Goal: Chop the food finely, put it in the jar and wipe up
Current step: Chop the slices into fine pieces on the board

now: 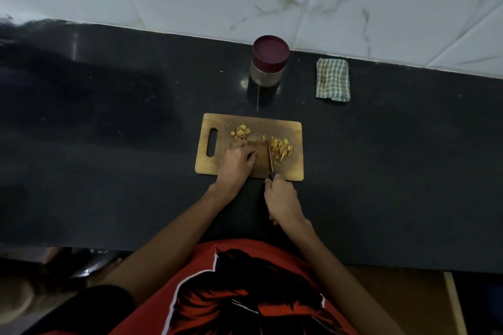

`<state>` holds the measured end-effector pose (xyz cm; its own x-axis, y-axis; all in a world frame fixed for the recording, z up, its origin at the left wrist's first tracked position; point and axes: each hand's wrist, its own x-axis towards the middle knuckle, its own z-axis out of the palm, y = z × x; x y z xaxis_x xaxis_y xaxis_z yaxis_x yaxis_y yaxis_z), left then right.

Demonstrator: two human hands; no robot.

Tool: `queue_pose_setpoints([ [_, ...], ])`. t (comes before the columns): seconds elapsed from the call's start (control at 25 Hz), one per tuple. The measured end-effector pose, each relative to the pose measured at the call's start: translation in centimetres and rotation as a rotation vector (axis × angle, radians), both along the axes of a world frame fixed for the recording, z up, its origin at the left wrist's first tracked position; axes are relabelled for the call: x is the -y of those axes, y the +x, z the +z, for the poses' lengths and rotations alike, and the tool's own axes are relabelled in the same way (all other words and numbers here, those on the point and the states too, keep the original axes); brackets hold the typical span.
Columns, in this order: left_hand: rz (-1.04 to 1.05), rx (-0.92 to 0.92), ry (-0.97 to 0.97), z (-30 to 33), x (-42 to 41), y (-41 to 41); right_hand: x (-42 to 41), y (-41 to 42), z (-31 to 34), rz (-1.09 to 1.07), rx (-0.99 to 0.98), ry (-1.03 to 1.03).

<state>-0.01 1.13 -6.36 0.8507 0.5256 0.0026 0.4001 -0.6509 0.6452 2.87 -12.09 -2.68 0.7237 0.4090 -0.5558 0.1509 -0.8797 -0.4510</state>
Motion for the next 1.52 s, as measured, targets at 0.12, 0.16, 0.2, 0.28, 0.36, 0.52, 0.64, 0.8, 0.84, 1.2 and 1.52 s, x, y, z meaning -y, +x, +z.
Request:
queue_pose_setpoints([
  [0.12,-0.001,0.012,-0.006,-0.2,0.0,-0.1,-0.5,0.4,0.6,-0.004,-0.057,0.045],
  [0.16,-0.002,0.011,-0.015,-0.3,0.0,-0.1,-0.7,0.3,0.7,0.003,-0.077,0.055],
  [0.2,-0.003,0.008,-0.023,-0.3,-0.1,0.0,-0.8,0.2,0.8,0.01,-0.092,0.061],
  [0.28,-0.008,0.009,-0.032,-0.5,-0.2,0.0,-1.1,0.1,0.8,0.016,-0.11,0.078],
  [0.36,-0.01,0.014,-0.032,-0.5,-0.2,0.0,-1.2,0.2,0.6,0.013,-0.117,0.084],
  [0.52,-0.003,0.022,-0.028,-0.5,-0.1,-0.1,-1.4,0.1,0.6,0.01,-0.122,0.088],
  [0.64,-0.001,0.017,-0.035,-0.4,-0.1,0.0,-2.0,0.2,0.6,-0.022,-0.157,0.07],
  [0.8,0.008,0.016,-0.021,-0.2,0.1,0.1,-3.3,0.8,0.8,-0.074,-0.185,0.017],
  [0.84,0.008,0.017,-0.021,-0.3,0.1,0.1,-3.5,0.8,0.9,-0.063,-0.174,0.012],
  [1.2,0.007,0.021,-0.01,0.0,0.1,0.0,-1.0,-1.2,-0.2,0.088,-0.033,-0.063],
  [1.52,0.015,0.037,-0.005,-0.1,0.1,-0.1,0.0,0.1,0.6,-0.037,0.011,0.009],
])
